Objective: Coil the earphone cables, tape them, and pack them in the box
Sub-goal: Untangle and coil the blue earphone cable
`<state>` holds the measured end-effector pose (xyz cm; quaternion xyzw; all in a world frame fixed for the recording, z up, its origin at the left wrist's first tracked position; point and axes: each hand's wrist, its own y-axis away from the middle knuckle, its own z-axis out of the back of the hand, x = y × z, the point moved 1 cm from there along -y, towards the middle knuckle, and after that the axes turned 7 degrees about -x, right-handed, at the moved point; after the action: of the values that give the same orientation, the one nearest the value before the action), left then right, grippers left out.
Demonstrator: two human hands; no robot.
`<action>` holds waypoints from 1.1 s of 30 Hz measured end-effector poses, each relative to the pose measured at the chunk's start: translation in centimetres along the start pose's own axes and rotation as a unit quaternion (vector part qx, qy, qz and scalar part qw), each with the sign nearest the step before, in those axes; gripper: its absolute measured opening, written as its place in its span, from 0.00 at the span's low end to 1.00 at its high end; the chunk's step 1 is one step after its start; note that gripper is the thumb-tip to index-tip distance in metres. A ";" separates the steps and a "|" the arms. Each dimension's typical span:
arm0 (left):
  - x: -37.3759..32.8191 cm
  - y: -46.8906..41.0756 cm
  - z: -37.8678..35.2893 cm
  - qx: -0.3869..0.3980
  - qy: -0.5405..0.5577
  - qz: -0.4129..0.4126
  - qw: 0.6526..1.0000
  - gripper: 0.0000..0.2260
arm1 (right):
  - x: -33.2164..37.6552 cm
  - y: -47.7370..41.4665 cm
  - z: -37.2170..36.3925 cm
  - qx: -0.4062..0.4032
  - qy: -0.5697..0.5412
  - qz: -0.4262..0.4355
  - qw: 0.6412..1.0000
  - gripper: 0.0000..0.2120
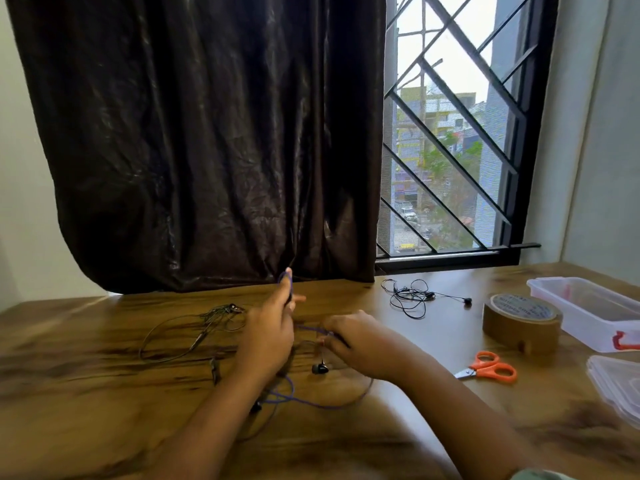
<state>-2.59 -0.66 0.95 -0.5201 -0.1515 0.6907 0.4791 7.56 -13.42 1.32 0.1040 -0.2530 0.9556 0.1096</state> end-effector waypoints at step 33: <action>-5.7 0.3 0.1 0.124 0.529 0.252 0.801 0.13 | -2.4 -0.5 -0.1 -0.318 -0.241 -0.094 0.912 0.10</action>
<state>-2.87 -5.50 4.04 -0.7609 0.3485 0.4175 0.3541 9.96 -13.32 0.85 0.3139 -0.5511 0.7560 0.1619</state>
